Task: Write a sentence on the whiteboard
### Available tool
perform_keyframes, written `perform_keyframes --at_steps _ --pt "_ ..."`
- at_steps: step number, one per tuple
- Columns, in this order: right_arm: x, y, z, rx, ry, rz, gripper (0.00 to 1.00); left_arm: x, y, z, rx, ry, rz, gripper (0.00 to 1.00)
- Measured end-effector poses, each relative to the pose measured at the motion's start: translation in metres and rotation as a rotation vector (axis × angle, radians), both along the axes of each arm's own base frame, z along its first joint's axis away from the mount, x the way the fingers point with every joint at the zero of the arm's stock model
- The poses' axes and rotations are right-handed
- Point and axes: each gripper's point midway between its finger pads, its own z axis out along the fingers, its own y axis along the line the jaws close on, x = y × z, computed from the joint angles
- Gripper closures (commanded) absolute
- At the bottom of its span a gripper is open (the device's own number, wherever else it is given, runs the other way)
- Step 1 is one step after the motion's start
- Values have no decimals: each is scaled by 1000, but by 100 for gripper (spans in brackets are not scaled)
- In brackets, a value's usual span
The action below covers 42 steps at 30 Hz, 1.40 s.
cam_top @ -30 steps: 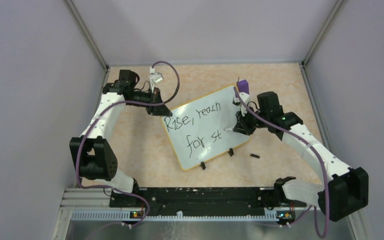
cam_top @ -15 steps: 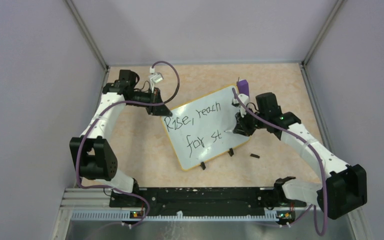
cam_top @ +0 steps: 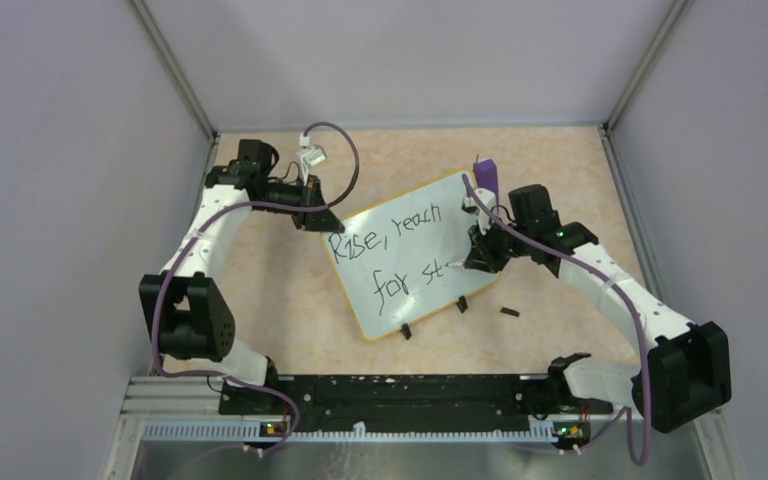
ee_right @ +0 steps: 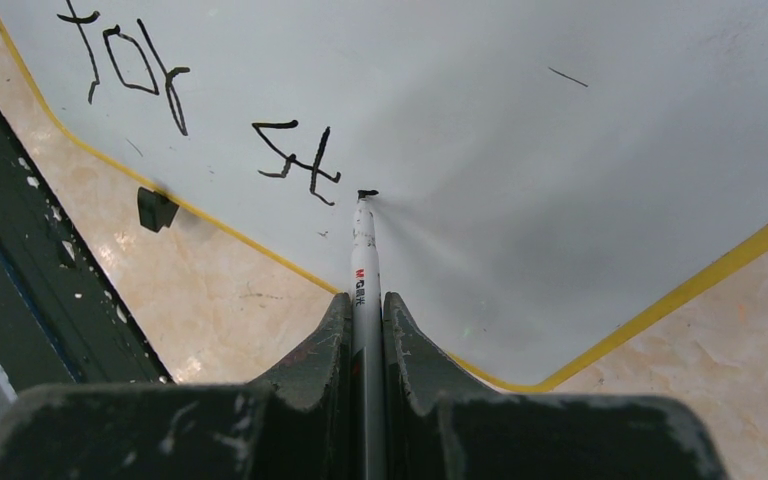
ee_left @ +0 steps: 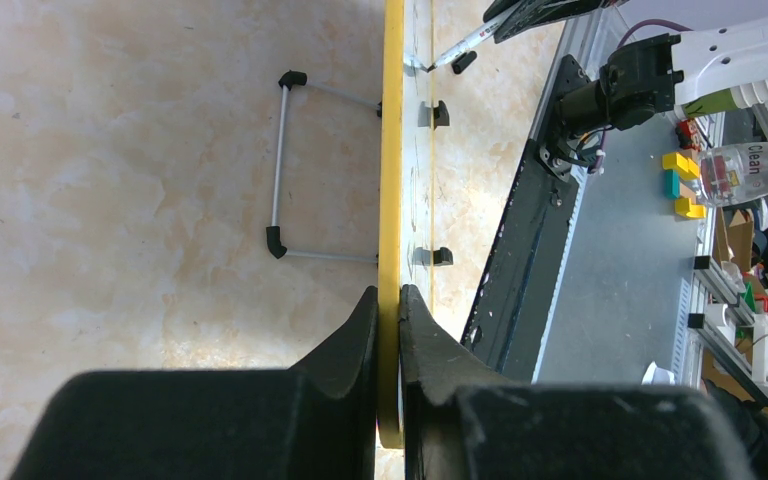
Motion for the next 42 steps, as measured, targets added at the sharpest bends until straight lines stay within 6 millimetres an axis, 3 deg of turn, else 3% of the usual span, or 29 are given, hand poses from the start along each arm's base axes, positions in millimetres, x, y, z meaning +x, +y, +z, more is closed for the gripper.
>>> perform_keyframes --at_steps 17,34,42 --pt "-7 13 -2 12 16 36 100 0 0 0 0 0 0 100" --pt "-13 0 -15 -17 36 15 100 0 0 0 0 0 0 100" --pt "-1 -1 1 -17 -9 -2 100 0 0 0 0 0 0 100"
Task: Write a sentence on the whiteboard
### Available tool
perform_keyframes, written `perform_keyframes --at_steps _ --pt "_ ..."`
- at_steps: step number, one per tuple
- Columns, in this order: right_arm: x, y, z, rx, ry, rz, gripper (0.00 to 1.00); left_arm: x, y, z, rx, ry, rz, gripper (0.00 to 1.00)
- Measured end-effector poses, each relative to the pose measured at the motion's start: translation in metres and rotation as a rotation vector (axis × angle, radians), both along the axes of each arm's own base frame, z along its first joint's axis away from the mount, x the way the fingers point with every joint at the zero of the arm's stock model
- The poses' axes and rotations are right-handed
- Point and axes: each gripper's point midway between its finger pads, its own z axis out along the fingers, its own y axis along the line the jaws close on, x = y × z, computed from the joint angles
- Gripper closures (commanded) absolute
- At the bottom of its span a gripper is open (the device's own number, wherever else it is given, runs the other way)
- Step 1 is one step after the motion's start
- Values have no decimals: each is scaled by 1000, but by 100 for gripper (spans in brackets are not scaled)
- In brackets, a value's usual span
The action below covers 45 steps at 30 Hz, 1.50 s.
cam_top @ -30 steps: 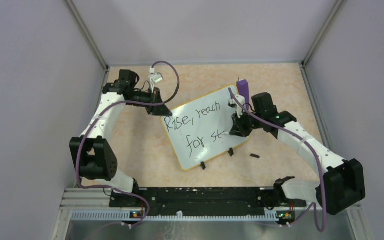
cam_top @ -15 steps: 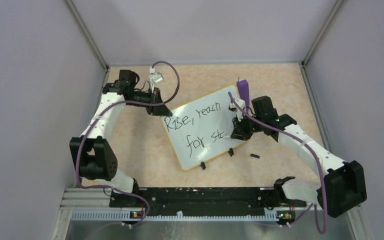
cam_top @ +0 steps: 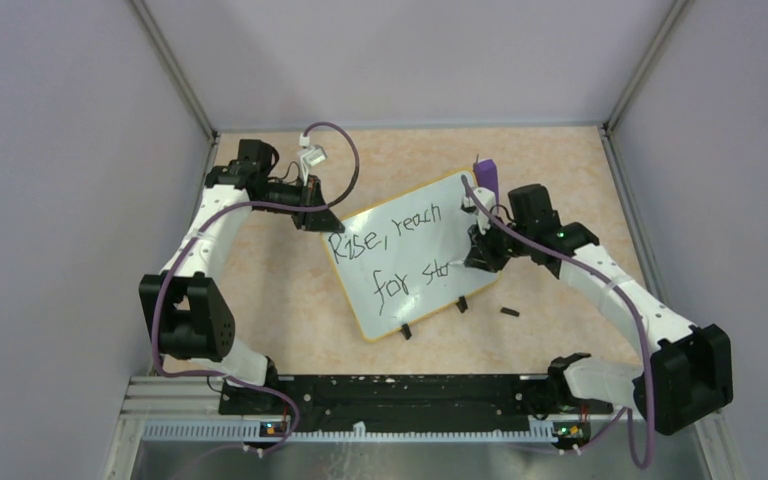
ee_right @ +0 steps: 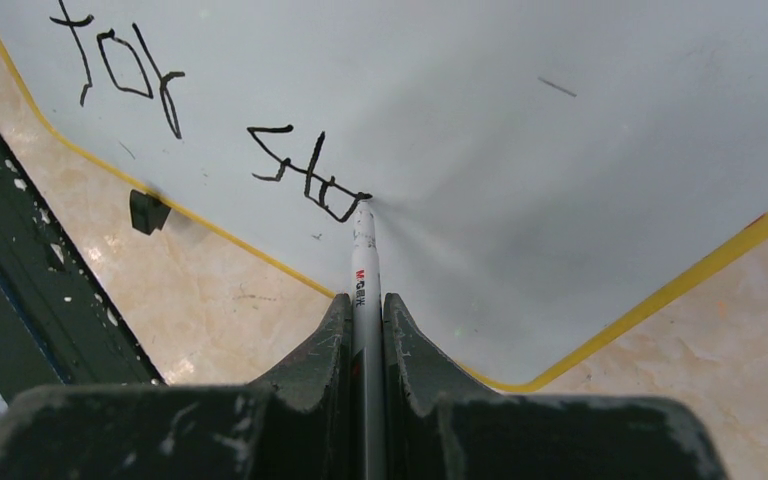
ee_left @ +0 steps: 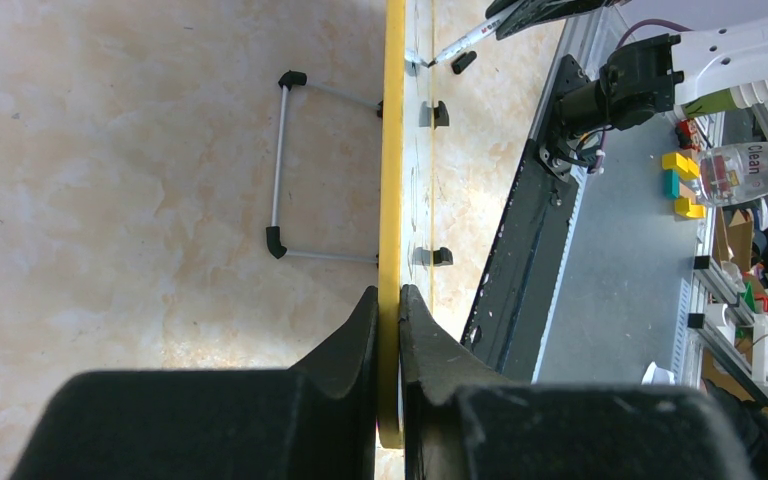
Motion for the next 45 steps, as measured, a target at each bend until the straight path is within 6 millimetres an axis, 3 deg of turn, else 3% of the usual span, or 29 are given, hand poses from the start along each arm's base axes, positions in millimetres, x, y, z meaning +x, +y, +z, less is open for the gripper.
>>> perform_keyframes --at_steps 14,23,28,33,39,45 --pt "6 0 7 5 -24 -5 100 0 0 0 0 0 0 100" --pt "-11 -6 -17 -17 36 5 100 0 0 0 0 0 0 100" --pt "-12 -8 -17 -28 32 7 100 0 0 0 0 0 0 100" --pt "-7 -18 -9 -47 10 -13 100 0 0 0 0 0 0 100" --pt "3 -14 13 -21 -45 -7 100 0 0 0 0 0 0 100" --pt "3 -12 16 -10 -49 0 100 0 0 0 0 0 0 100"
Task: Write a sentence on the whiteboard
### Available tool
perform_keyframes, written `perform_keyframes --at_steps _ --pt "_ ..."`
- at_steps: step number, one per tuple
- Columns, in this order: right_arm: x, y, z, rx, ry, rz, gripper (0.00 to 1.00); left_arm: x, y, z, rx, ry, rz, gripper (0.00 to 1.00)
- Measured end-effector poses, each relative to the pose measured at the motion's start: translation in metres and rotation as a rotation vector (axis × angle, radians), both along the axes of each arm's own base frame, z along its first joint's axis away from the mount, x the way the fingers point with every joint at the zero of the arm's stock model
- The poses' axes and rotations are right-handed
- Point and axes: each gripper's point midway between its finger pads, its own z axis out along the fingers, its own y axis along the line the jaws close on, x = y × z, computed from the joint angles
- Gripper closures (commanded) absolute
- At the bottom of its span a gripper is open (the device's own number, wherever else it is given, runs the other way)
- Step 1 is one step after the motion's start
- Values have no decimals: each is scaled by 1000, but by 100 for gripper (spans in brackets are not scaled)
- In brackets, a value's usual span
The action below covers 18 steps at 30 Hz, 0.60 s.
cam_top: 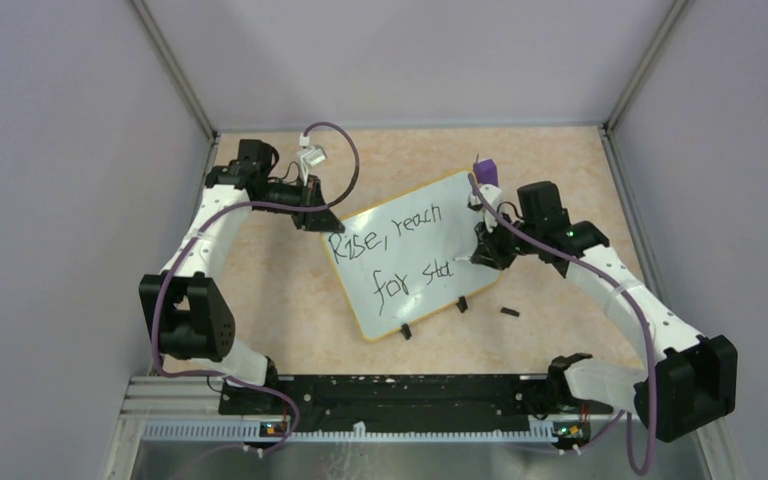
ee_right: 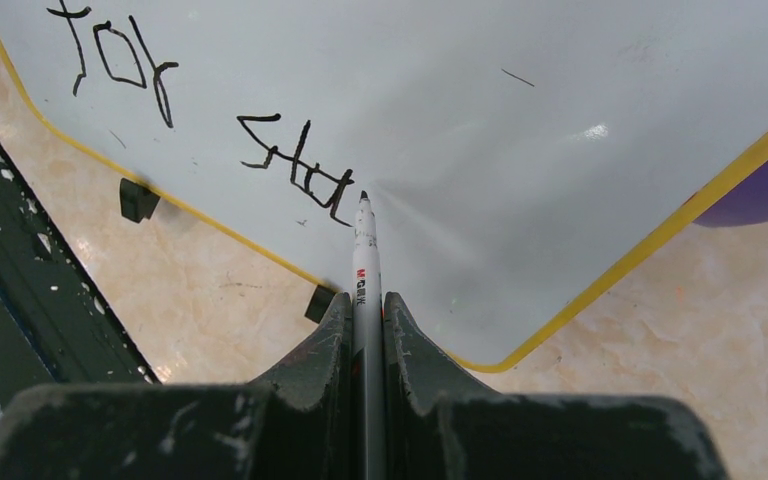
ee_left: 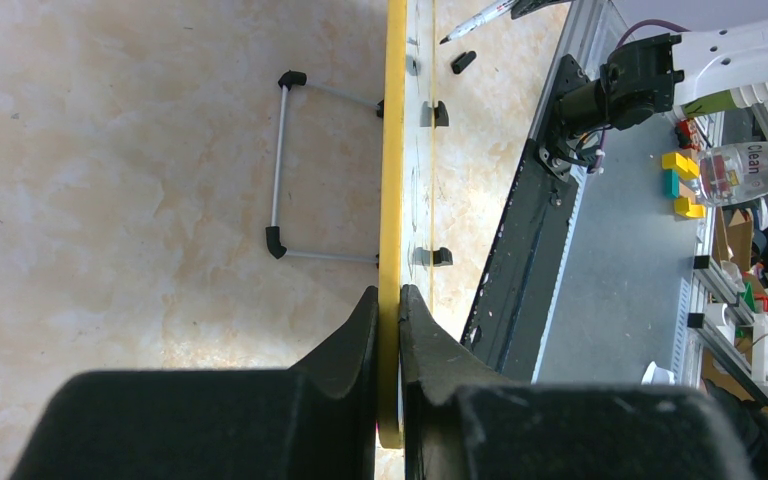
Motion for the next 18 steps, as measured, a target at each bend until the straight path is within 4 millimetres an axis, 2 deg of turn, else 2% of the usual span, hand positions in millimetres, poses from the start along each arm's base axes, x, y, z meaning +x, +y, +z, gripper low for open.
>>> perform_keyframes --at_steps 18 --pt "8 3 -8 -2 11 -1 100 0 0 0 1 0 0 100"
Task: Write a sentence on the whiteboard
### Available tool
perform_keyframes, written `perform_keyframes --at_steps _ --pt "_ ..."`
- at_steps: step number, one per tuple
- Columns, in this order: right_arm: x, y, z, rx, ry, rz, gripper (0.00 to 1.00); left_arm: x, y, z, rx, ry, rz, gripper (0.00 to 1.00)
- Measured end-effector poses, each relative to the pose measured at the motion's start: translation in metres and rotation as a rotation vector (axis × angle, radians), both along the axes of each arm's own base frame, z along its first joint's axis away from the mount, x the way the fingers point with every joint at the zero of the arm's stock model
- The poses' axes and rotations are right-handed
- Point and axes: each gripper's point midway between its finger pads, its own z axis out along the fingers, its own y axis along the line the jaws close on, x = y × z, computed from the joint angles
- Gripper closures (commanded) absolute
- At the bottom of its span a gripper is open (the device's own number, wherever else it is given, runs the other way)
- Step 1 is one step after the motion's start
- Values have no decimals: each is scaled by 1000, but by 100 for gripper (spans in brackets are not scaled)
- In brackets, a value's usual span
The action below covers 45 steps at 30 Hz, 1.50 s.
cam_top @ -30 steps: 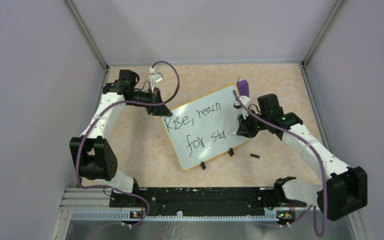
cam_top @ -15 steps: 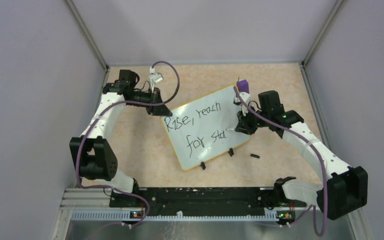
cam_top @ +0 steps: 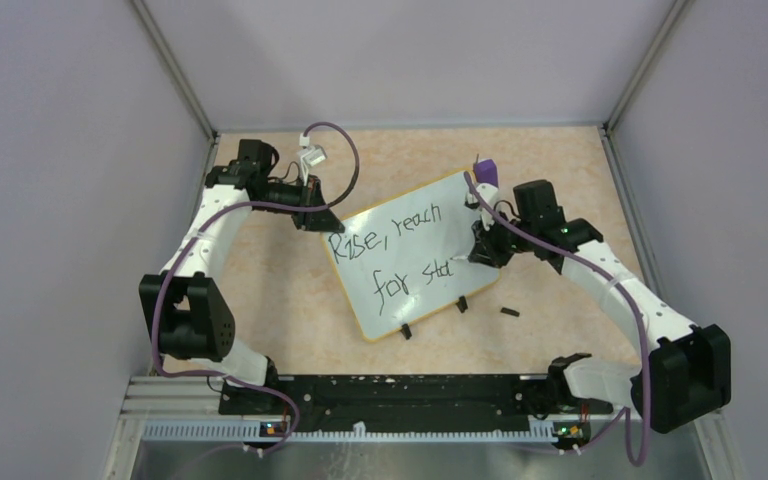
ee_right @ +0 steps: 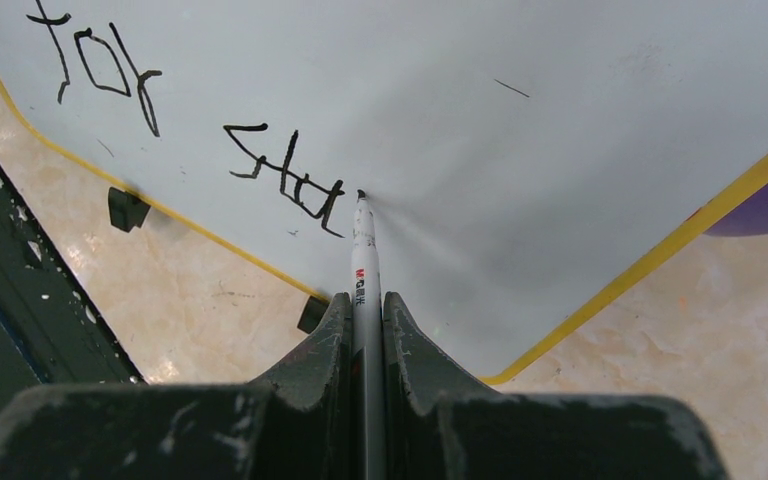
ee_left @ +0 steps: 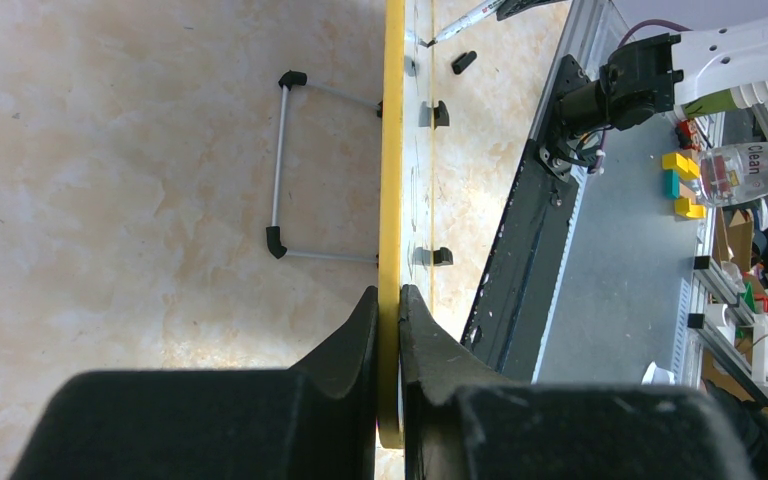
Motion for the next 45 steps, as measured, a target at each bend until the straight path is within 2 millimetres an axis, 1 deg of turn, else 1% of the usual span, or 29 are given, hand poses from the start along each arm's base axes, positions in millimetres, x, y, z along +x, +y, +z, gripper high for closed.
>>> perform_keyframes --at_steps 6,11,17,20,27,37,40,45 --pt "-1 -2 -3 -6 -2 -7 100 0 0 0 0 0 0 100" --pt "-8 -9 -13 -22 16 -20 100 0 0 0 0 0 0 100" --pt "-16 -12 -23 -29 46 -17 100 0 0 0 -1 2 1 100" --pt "-17 -12 -24 -28 55 -15 100 0 0 0 -1 4 1 100" --pt "-17 -11 -23 -21 61 -19 100 1 0 -1 -4 8 1 100" --pt "-10 -5 -14 5 64 -31 100 1 0 -1 -4 8 1 100" --pt "-7 -7 -11 9 56 -42 100 1 0 -1 -4 8 1 100" --pt "4 -17 -4 15 38 -85 100 1 0 -1 -4 9 1 100"
